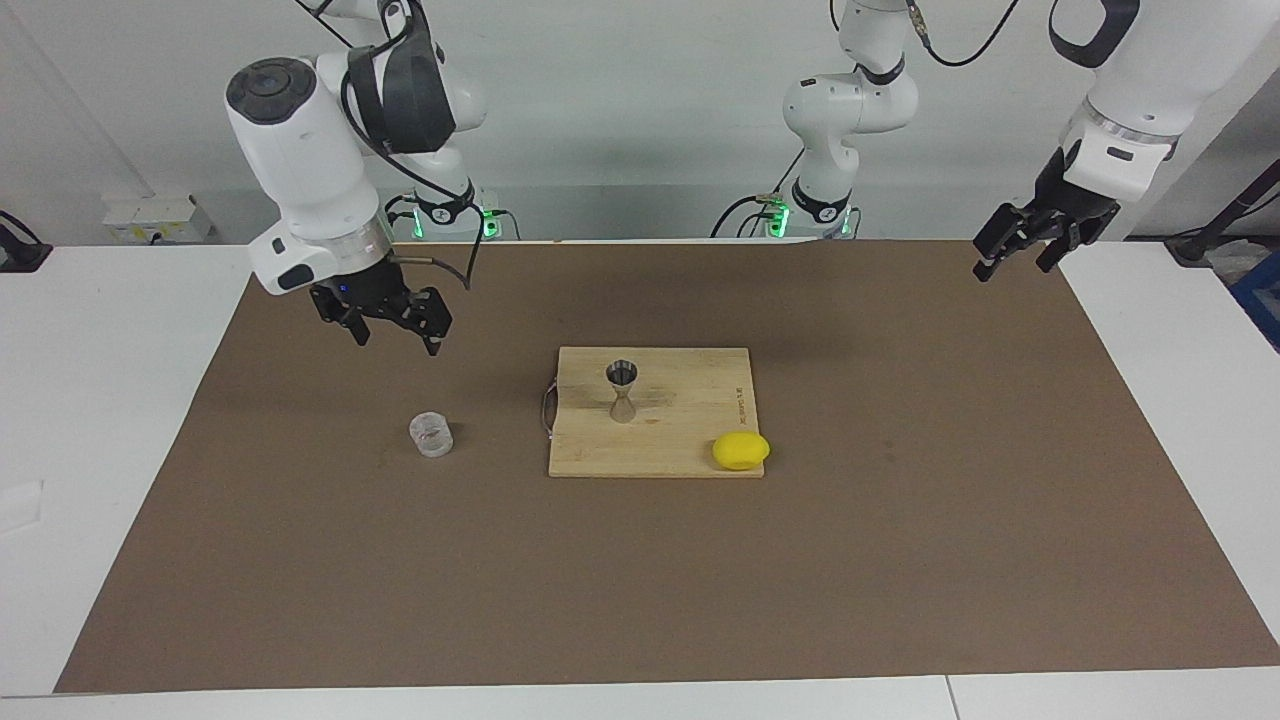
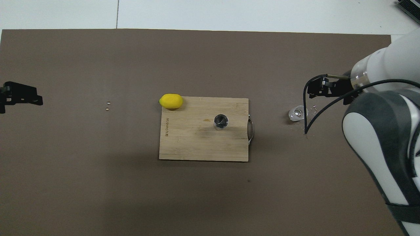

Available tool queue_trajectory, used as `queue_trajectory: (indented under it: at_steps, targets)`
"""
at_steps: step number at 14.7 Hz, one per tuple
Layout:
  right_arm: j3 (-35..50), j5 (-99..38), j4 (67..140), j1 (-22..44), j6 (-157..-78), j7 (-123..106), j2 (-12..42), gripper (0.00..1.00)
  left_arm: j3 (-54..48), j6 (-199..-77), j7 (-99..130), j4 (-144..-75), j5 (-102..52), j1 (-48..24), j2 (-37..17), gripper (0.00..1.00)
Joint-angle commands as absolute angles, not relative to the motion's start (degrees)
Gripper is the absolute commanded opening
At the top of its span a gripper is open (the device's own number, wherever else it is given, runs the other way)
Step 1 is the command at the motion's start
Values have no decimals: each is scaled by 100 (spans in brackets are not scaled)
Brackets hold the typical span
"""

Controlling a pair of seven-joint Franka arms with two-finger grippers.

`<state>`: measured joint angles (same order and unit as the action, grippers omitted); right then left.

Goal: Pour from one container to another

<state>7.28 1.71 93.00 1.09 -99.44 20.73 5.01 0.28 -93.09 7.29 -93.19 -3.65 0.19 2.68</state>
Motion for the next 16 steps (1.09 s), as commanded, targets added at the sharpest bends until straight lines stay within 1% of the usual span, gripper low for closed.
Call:
queue_trajectory:
  at_steps: [1,3,6,7,11,13,16]
  targets:
    - [756,334,8685,88,-9441,1942,571,100,70,-9395,712,-9475,-255,-53,413,100]
    - [730,273,8569,62,-9264,1942,414,100,88,-9360,712,-9475,-255,-70,413,100]
    - [729,229,9033,0,-9193,1951,-43,100,88,-9360,694,-9475,-246,-70,413,100]
    - [721,211,9113,0,-9193,1942,-87,100,88,-9343,686,-9475,-255,-70,413,100]
    - [695,114,9114,-17,-9167,1495,-88,100,97,-9395,686,-9475,-194,-79,413,100]
    - [686,36,9088,-96,-9167,1485,-79,100,53,-9413,712,-9466,209,-132,404,100]
    - [686,-9,9149,-97,-9150,1477,-97,100,26,-9431,765,-9457,202,-158,404,100]
